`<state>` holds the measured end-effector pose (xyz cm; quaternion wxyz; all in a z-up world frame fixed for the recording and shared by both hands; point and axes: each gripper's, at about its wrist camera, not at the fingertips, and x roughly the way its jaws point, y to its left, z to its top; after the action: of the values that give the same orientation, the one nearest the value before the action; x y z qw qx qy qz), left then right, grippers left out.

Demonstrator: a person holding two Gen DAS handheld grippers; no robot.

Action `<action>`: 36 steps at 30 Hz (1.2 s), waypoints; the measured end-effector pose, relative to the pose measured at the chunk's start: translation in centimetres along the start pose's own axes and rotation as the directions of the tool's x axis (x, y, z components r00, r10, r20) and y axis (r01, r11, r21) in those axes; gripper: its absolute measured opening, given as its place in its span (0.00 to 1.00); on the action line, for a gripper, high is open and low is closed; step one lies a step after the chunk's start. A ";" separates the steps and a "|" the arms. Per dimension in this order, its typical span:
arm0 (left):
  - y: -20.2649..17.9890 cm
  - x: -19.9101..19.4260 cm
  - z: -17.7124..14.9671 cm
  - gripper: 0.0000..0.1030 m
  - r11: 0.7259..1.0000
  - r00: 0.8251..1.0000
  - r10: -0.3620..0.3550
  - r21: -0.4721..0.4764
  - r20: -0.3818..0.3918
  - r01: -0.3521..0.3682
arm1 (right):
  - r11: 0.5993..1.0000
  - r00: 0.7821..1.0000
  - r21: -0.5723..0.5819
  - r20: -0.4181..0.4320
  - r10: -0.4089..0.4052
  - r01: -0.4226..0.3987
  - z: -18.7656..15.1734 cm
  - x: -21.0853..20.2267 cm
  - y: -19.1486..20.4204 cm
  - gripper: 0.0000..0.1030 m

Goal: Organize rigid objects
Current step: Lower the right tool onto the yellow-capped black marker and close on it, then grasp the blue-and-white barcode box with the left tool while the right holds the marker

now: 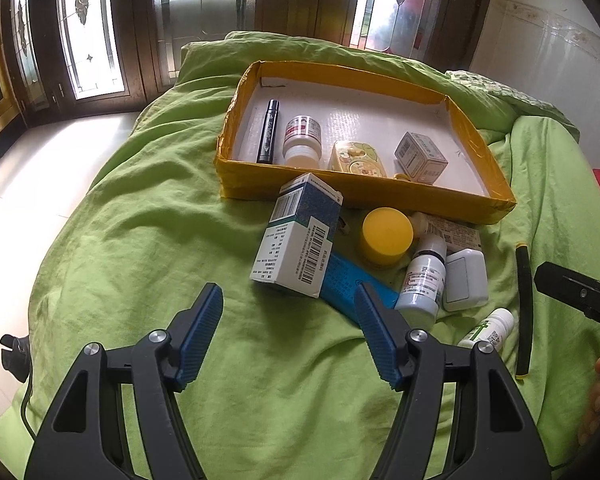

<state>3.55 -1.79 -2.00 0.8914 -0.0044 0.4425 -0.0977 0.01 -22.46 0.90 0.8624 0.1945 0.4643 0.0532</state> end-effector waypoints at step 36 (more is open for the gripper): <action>-2.2 3.0 2.2 0.66 0.985 0.998 0.061 0.161 -0.003 -0.060 | 0.982 0.954 -0.105 -0.241 -0.180 0.159 -0.6 5.3 -2.0 0.13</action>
<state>6.63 -4.63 -2.82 0.8898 0.0814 0.4364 -0.1058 2.29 -22.69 -4.27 0.8059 0.1091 0.5815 0.0227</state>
